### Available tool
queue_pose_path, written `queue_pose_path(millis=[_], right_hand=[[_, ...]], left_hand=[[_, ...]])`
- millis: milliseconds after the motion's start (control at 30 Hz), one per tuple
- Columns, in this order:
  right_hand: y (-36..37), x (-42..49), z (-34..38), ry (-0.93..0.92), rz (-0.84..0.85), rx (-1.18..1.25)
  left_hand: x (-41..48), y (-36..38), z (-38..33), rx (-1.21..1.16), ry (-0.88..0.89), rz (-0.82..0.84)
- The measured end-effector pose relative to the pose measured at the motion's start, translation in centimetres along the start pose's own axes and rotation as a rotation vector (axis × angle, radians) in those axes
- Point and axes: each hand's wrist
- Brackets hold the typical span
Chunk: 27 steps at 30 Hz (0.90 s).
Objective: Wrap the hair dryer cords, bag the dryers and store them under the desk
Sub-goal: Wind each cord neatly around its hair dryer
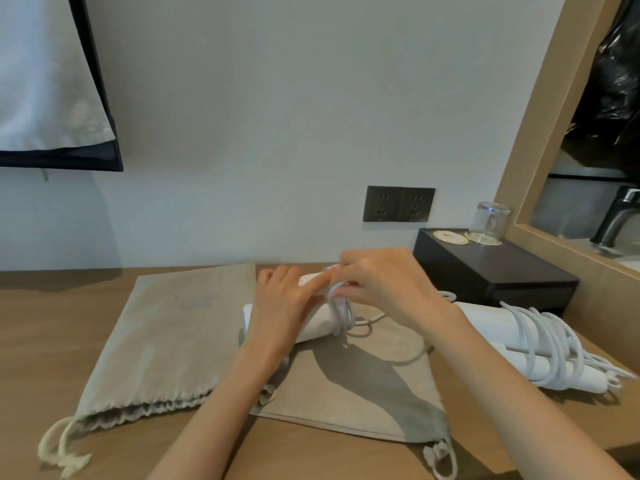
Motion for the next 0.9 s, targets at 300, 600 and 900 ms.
queue_pose_path(millis=[300, 600, 900], right_hand=[[-0.9, 0.3, -2.7, 0.147, -0.029, 0.163], [-1.5, 1.4, -5.9, 0.213, -0.153, 0.399], [-0.8, -0.5, -6.4, 0.315, -0.218, 0.695]], left_hand=[[-0.2, 0.1, 0.0, -0.048, 0.079, 0.058], [-0.5, -0.4, -0.6, 0.002, 0.272, 0.077], [-0.5, -2.3, -1.9, -0.135, 0.324, -0.065]])
Point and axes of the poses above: each hand's wrist, its own x-axis towards the middle knuckle, its own y-axis out of the palm, z = x × y, and after that the axes turned 1 degree about -y, right-handed
